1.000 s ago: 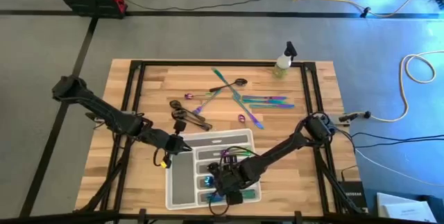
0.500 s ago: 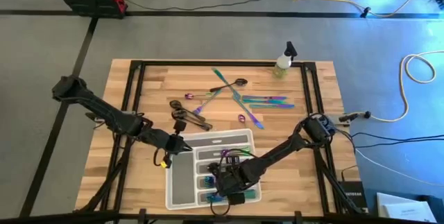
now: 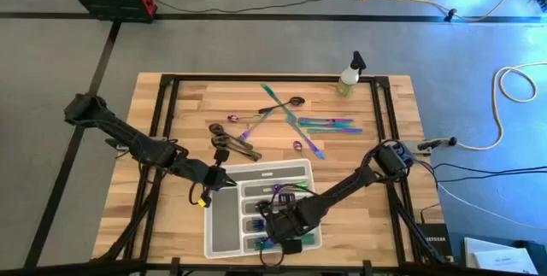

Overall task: Sort silverware
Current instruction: Put the blue fork into the white silverware tray

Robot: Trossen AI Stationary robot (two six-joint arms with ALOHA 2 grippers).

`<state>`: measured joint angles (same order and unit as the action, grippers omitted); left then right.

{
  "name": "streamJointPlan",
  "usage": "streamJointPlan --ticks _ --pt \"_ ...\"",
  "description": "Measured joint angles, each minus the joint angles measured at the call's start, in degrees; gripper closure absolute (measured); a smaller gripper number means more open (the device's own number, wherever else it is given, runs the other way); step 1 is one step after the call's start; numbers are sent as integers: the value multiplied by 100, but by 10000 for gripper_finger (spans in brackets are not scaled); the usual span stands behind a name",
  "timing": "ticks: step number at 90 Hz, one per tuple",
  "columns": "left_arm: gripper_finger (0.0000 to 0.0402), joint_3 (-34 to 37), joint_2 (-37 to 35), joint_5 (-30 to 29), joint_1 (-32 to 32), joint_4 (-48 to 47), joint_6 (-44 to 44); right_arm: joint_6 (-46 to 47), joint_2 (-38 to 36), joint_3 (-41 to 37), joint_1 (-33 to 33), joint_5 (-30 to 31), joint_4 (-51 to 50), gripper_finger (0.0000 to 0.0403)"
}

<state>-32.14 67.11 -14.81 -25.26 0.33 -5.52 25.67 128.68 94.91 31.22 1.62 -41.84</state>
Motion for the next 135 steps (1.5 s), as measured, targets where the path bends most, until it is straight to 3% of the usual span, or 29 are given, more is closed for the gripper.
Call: streamJointPlan --ticks 19,42,73,121,135 --pt "402 0 0 0 0 -15 0 3 -2 0 7 -45 78 397" --pt "402 0 0 0 0 -130 55 114 -2 26 11 -86 80 392" --pt "402 0 0 0 0 -143 87 -37 63 651 35 -6 -497 400" --pt "402 0 0 0 0 -148 141 -93 70 645 33 53 -473 400" --pt "402 0 0 0 -2 -149 163 -132 131 496 26 55 -328 382"
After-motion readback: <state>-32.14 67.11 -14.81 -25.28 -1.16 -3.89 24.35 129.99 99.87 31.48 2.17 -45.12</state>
